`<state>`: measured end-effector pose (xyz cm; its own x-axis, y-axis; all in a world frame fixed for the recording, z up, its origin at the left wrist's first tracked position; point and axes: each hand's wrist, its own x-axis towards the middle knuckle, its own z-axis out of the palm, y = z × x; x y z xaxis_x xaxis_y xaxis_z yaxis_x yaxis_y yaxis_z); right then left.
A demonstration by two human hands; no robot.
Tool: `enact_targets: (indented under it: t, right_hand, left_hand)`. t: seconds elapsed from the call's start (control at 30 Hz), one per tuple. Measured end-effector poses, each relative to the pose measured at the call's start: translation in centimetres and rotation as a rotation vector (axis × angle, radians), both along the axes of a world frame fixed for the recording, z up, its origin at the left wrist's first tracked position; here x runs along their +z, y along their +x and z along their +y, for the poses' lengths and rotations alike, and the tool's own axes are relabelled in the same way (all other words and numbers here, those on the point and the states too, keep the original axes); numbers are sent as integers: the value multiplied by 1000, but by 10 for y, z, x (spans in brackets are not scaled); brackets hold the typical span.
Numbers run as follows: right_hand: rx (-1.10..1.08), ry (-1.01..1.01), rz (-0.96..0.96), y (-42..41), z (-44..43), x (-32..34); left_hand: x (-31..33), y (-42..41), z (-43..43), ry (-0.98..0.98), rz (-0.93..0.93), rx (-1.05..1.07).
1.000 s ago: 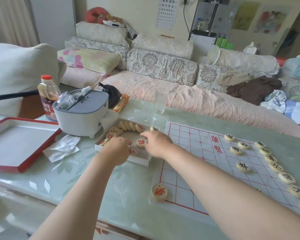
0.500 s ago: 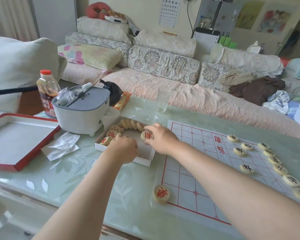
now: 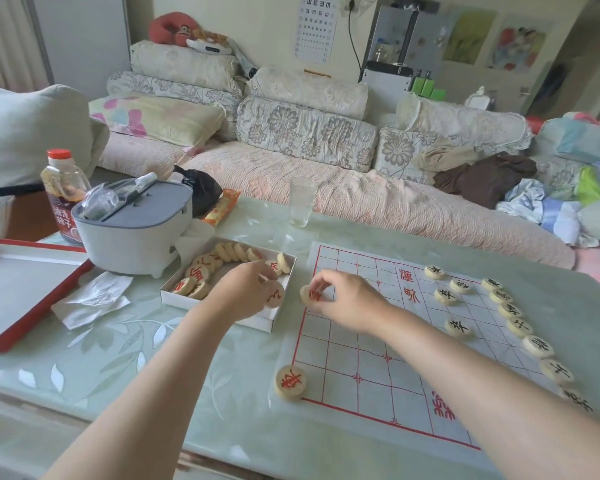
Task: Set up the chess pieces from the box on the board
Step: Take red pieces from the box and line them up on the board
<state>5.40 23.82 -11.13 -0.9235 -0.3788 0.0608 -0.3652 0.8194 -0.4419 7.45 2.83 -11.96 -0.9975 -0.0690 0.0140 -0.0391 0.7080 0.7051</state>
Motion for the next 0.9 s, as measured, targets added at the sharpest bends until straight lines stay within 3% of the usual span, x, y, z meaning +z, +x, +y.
enact_targets:
  t: [0.1, 0.23, 0.37, 0.7, 0.9]
  right_hand:
    - [57, 83, -38, 15, 2, -16]
    - [25, 21, -16, 21, 2, -25]
    - [83, 64, -19, 22, 2, -34]
    - [9, -309, 54, 27, 16, -8]
    - [8, -270, 81, 33, 39, 8]
  left_hand:
    - [0, 2, 7, 246, -33, 26]
    - [2, 6, 9, 502, -104, 31]
    - [2, 13, 7, 548, -149, 13]
    - [15, 21, 27, 520, -169, -59]
    - [18, 17, 64, 609, -208, -124]
